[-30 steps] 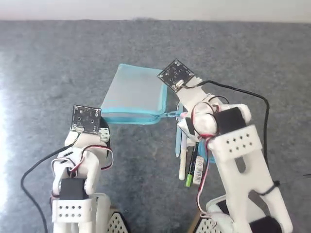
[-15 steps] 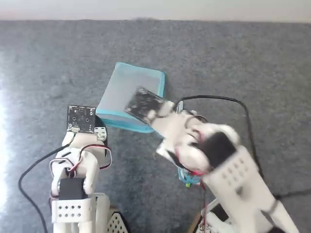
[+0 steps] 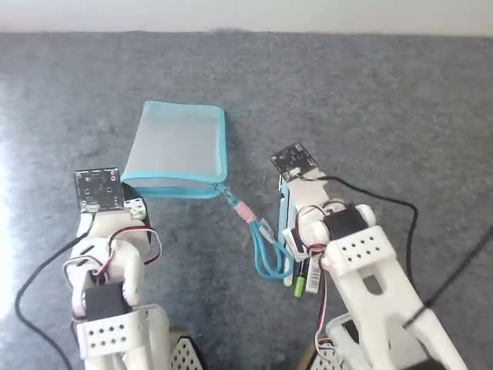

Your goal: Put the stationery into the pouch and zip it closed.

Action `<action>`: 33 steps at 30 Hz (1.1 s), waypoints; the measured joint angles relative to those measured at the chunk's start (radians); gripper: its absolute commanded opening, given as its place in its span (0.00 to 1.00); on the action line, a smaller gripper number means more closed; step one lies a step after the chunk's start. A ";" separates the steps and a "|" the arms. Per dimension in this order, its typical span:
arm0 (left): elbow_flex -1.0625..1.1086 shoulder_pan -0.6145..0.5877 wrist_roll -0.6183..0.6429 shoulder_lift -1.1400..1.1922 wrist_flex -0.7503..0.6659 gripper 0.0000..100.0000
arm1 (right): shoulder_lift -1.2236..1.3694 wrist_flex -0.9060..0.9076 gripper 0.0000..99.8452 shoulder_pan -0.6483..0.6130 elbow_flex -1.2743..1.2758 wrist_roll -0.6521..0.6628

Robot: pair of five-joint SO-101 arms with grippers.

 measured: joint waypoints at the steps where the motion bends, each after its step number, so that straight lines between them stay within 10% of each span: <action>1: 0.000 0.000 0.000 0.000 0.000 0.01 | 0.028 -0.005 0.42 -0.003 0.006 -0.015; 15: 0.000 0.104 -0.011 0.000 0.020 0.01 | 0.267 -0.032 0.42 0.011 -0.017 -0.040; 33: 0.028 0.273 -0.063 -0.002 0.049 0.01 | -0.210 -0.117 0.42 -0.178 -0.164 0.110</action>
